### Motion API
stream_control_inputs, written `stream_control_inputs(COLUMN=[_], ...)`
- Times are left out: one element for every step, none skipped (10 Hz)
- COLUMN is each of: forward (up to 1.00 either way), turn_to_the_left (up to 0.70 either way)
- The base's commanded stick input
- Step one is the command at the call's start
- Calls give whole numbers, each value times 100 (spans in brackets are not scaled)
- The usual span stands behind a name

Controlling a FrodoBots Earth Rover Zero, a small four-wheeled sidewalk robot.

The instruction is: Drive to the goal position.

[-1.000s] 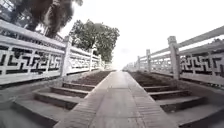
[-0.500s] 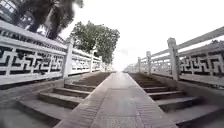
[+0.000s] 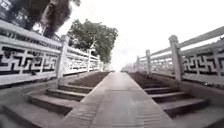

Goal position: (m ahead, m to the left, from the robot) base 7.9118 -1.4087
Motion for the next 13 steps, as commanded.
stream_control_inputs(forward=[45, 45, 45, 45, 45, 45, 45, 45, 45, 45, 45, 45, 45], turn_to_the_left=[-27, -6, 0, 0, 0, 0, 0, 0, 0, 0, 0, 0, 0])
